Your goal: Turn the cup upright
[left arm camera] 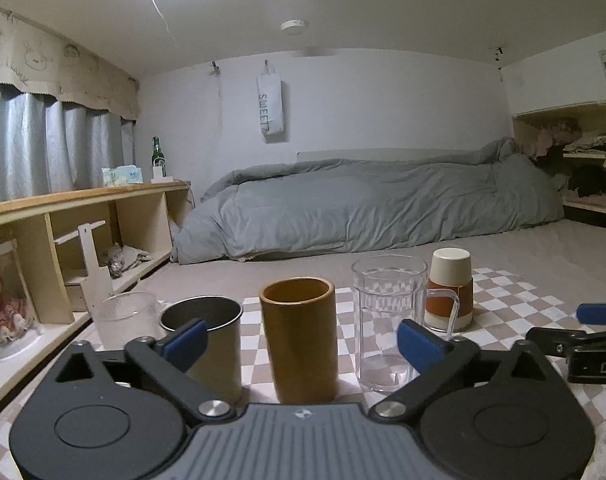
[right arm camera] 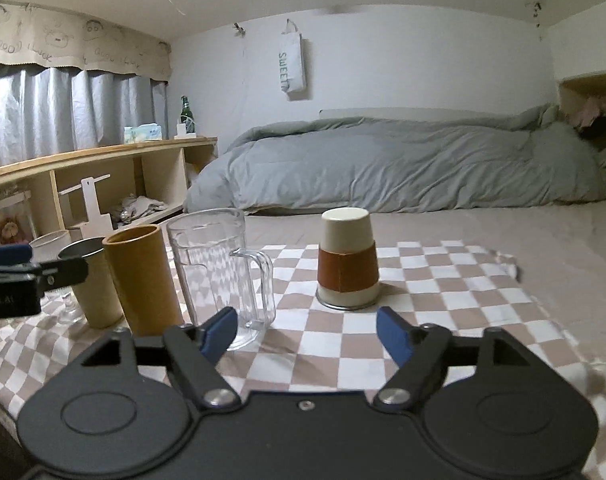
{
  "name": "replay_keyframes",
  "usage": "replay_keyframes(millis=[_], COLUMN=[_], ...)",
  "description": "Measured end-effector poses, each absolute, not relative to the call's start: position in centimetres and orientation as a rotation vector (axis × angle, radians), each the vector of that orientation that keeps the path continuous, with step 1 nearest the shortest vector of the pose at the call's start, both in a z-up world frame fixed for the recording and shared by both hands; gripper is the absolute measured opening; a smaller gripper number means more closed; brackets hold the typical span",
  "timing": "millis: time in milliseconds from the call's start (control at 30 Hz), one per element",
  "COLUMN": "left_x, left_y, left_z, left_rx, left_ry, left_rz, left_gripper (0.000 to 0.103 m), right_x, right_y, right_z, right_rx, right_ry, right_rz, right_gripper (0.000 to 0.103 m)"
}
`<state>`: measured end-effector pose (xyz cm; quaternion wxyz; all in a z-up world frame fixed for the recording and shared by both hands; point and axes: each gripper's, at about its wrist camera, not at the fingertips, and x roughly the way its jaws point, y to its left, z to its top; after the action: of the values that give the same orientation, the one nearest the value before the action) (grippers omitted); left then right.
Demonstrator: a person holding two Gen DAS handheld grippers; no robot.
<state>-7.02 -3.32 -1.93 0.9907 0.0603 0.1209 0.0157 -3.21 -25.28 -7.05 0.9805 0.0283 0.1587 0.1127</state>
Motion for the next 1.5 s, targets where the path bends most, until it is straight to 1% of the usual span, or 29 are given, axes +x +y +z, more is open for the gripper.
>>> replay_keyframes(millis=[100,167,267,467,900,1500], left_x=[-8.0,-8.6,-9.4,-10.6,-12.4,-12.6], left_y=[-3.2,-3.0,-2.5,-1.7,-0.5,-0.6], left_z=[-1.7,-1.5,-1.4,-0.9,-0.6,-0.4], left_rx=[0.127,0.117,0.095,0.077,0.07,0.066], left_ry=[0.24,0.24,0.247,0.253,0.263,0.257], left_rz=[0.025,0.021,0.02,0.023,0.017,0.022], left_gripper=[0.103,0.103,0.103,0.103,0.103,0.103], right_x=[-4.8,-5.7,-7.0,-9.3,-11.2,-11.8], right_y=[-25.1,-25.2,-25.2,-25.1,-24.6,-24.4], right_z=[-6.5,-6.0,-5.0,-3.0,-1.6,-1.5], right_rx=[0.04,0.03,0.008,-0.033,-0.043,-0.049], right_ry=[0.317,0.313,0.3,0.264,0.256,0.257], right_rz=[0.203,0.193,0.174,0.139,0.103,0.104], right_gripper=[0.086,0.092,0.097,0.102,0.103,0.103])
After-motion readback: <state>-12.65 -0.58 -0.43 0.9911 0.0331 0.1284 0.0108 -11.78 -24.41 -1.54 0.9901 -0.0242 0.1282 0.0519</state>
